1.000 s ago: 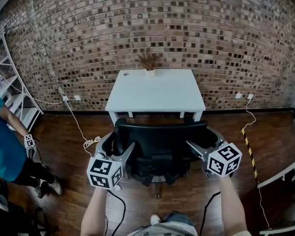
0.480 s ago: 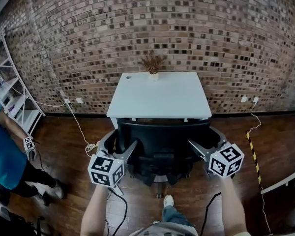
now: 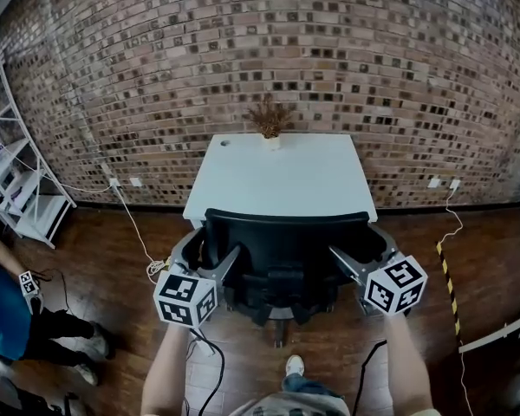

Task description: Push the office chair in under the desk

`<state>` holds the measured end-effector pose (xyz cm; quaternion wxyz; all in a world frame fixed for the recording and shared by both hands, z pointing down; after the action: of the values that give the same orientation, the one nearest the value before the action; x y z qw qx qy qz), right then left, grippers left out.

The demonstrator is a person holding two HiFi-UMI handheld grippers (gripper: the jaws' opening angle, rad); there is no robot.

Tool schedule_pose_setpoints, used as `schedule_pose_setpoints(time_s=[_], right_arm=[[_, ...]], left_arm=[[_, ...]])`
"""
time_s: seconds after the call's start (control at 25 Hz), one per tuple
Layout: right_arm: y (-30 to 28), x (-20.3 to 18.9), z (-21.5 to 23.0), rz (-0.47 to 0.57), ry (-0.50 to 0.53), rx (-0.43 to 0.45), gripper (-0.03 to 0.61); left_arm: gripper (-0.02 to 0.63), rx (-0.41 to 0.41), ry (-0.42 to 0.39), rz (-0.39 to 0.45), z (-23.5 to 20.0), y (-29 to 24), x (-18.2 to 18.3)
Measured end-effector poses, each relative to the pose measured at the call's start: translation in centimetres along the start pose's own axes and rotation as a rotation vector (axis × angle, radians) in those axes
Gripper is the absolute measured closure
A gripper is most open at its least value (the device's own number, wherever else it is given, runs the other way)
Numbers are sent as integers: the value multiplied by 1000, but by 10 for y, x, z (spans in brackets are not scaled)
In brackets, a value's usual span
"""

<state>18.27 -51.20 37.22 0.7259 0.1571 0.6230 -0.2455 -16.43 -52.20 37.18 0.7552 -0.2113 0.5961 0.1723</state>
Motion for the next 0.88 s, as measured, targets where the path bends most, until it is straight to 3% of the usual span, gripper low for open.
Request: schedule_pose_setpoints(time_s=[0.88], right_arm=[[-94,12,68,-2,-8,9,222]], left_arm=[[253,72,17,-4,-50,-98,-5]])
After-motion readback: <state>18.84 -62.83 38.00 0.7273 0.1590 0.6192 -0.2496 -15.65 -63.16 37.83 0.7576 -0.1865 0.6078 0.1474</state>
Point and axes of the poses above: the fingertips, and each gripper's own axes: y backward along the fingers, z to its right, x out of its top, the point moved 10 cm from there along y, backward along the fingers, and after that the axes turned 9 degrees about -y, right-handed, at the moved point
